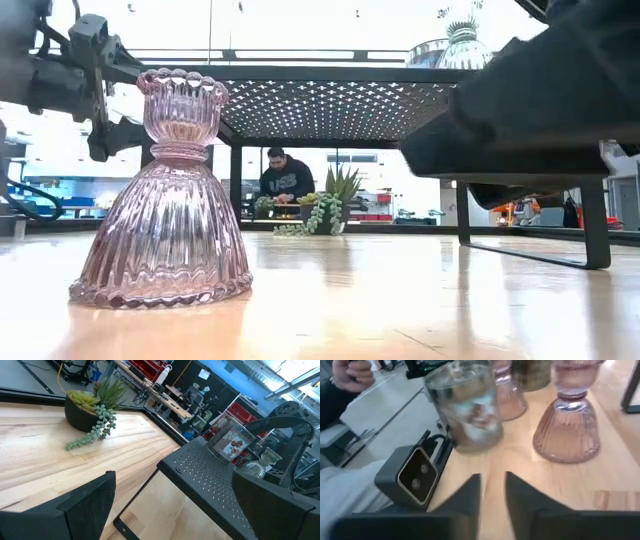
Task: Pick & Place candle stick holders
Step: Put the left silver scented candle on the black shelf aligned with the other silver scented candle
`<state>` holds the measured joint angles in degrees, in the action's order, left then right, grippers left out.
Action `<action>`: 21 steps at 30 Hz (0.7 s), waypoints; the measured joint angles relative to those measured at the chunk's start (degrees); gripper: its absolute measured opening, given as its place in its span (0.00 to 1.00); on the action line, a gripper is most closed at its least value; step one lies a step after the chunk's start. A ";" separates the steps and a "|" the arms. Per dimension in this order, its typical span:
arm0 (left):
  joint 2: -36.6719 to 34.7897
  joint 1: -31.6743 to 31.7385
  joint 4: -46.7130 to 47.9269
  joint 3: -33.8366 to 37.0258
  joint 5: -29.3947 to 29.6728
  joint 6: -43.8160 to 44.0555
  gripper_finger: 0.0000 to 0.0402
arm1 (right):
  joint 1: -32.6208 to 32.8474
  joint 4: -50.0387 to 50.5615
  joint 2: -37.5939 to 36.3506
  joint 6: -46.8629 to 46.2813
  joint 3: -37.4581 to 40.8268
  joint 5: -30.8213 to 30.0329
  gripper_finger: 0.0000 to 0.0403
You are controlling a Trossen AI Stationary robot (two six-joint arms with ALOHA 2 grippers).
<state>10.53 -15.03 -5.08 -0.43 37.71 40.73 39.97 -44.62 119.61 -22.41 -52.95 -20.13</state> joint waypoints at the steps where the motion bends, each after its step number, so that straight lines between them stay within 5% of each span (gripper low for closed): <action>1: 0.00 0.00 0.00 0.00 0.00 0.01 0.99 | 0.01 0.01 0.00 0.50 0.00 0.74 0.13; 5: -0.01 0.00 0.04 0.00 -0.04 0.20 0.99 | 0.04 -0.01 0.00 1.63 0.00 1.12 0.01; 13: -0.01 0.00 0.10 -0.02 -2.26 0.61 0.99 | -0.06 4.22 -0.02 -1.03 0.00 -0.81 0.14; 21: 0.01 0.00 0.06 -0.02 -2.79 0.63 0.99 | -0.07 3.97 -0.02 -1.08 0.00 -0.26 0.14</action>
<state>10.55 -15.03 -5.02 -0.45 34.92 41.36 39.90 -40.65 119.59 -23.49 -52.95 -20.39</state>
